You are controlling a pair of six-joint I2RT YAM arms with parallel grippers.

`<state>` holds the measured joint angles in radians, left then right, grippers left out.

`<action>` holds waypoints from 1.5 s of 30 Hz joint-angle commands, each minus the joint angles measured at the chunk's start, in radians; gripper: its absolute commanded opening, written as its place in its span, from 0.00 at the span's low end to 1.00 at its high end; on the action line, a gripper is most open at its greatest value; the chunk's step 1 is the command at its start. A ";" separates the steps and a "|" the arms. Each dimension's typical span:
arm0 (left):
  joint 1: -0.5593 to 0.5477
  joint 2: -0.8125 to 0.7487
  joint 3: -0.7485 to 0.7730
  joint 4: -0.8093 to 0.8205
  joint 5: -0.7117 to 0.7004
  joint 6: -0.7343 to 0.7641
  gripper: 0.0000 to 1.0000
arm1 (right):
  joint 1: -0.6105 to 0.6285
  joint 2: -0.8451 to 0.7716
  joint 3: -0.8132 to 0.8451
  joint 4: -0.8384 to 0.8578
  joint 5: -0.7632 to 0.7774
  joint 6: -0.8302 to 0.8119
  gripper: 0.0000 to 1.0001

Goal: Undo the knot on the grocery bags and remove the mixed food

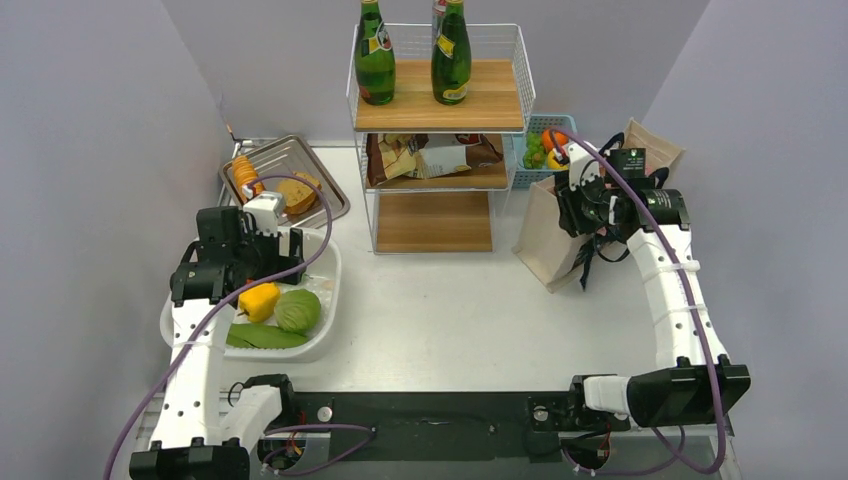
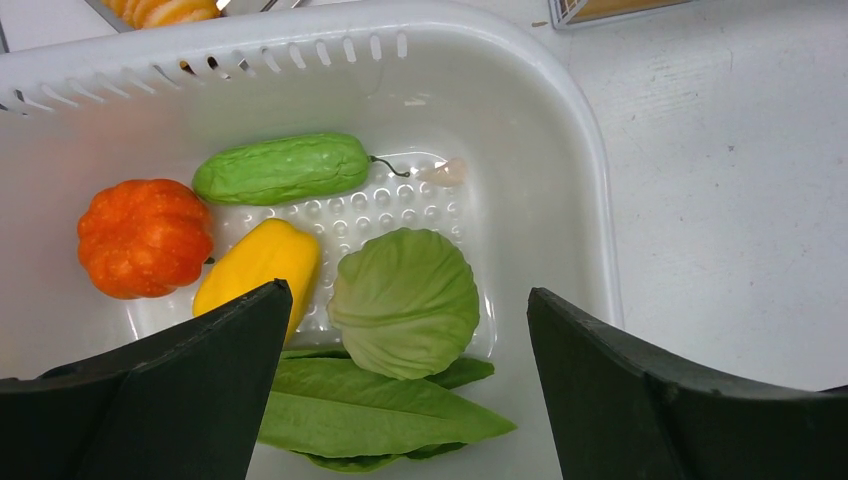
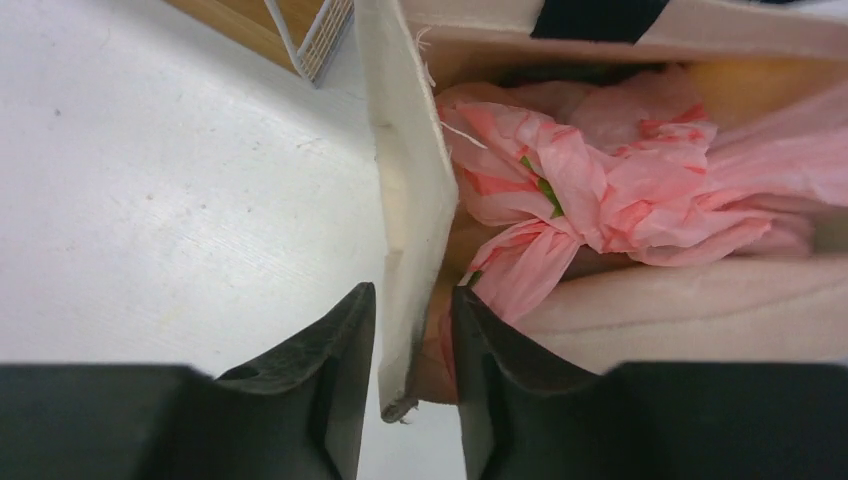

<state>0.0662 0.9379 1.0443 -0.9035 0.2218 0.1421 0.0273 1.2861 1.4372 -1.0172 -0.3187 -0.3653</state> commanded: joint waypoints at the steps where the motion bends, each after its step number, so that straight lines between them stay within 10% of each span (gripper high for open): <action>1: -0.012 0.007 0.043 0.052 0.017 -0.020 0.88 | 0.007 -0.022 0.060 0.000 0.003 0.060 0.49; 5: -0.013 -0.007 0.034 0.045 0.017 -0.008 0.88 | -0.110 -0.072 0.088 -0.003 -0.047 0.054 0.73; 15: -0.018 -0.008 0.047 0.049 0.034 -0.014 0.88 | -0.342 0.057 0.337 0.002 0.005 0.045 0.75; 37: -0.020 -0.044 0.038 0.046 -0.055 0.055 0.88 | -0.168 0.322 0.129 0.189 0.181 0.082 0.79; 40: -0.020 -0.035 0.038 0.047 -0.052 0.048 0.88 | -0.172 0.317 0.098 0.195 0.183 0.081 0.64; 45: -0.020 -0.021 0.041 0.048 -0.029 0.033 0.88 | -0.208 0.257 0.153 0.189 0.132 0.113 0.01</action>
<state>0.0517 0.9131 1.0443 -0.8856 0.1829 0.1776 -0.1467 1.6226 1.5341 -0.8585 -0.1703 -0.2798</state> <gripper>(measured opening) 0.874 0.226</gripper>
